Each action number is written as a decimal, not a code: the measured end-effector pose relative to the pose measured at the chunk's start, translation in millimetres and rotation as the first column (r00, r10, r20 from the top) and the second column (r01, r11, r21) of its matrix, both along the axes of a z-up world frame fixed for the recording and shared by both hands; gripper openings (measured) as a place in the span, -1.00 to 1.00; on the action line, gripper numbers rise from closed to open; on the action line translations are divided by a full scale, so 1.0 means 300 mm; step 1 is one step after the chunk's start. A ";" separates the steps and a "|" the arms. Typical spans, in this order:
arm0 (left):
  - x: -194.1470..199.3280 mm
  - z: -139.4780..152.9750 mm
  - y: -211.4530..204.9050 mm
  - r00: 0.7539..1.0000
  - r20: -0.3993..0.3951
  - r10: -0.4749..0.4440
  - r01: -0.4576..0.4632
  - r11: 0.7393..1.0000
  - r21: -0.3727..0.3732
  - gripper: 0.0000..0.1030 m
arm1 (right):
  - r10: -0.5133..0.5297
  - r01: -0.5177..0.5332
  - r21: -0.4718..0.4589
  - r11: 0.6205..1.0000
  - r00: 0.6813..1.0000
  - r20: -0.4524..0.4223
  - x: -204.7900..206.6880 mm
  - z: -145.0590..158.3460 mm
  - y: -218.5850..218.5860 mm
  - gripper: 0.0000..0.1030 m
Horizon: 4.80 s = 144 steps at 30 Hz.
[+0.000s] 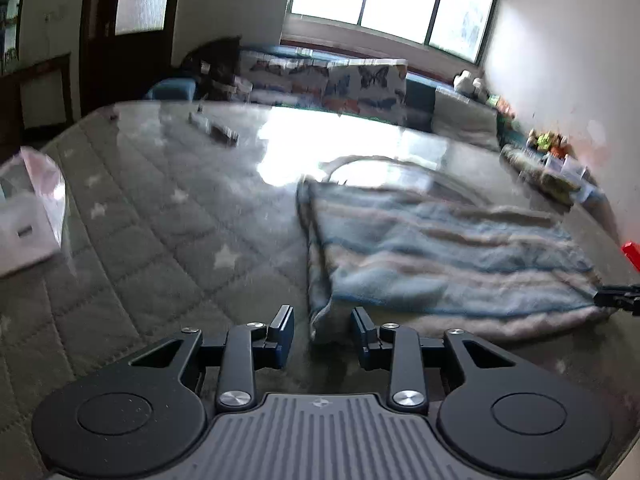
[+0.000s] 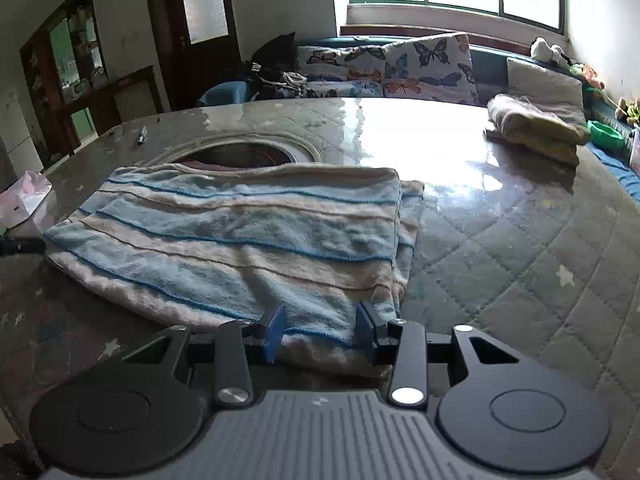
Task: Fold towel
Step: 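Release the garment with both grippers and pull back, then grasp the folded garment edge with the right gripper and lift it, then fold the held towel edge over the towel with the right gripper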
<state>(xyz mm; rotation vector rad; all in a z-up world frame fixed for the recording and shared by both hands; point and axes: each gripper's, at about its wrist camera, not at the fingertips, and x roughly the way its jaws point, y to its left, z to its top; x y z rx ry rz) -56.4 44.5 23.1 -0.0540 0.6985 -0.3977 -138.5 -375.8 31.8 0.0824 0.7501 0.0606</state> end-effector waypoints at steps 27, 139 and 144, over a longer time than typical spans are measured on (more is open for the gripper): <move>0.095 0.038 -0.064 0.999 0.020 -0.041 0.042 0.998 -0.036 -0.36 | -0.026 0.027 0.020 0.999 0.999 -0.031 0.178 -0.017 -0.042 -0.25; -0.018 0.092 -0.498 0.923 0.009 -0.386 0.386 0.923 -0.007 -0.20 | -0.102 0.135 0.264 0.955 0.986 -0.133 0.262 0.026 -0.254 -0.60; -0.006 0.090 -0.509 0.922 -0.001 -0.387 0.387 0.922 -0.005 -0.20 | -0.153 0.163 0.217 0.963 0.986 -0.061 0.211 0.079 -0.264 -0.60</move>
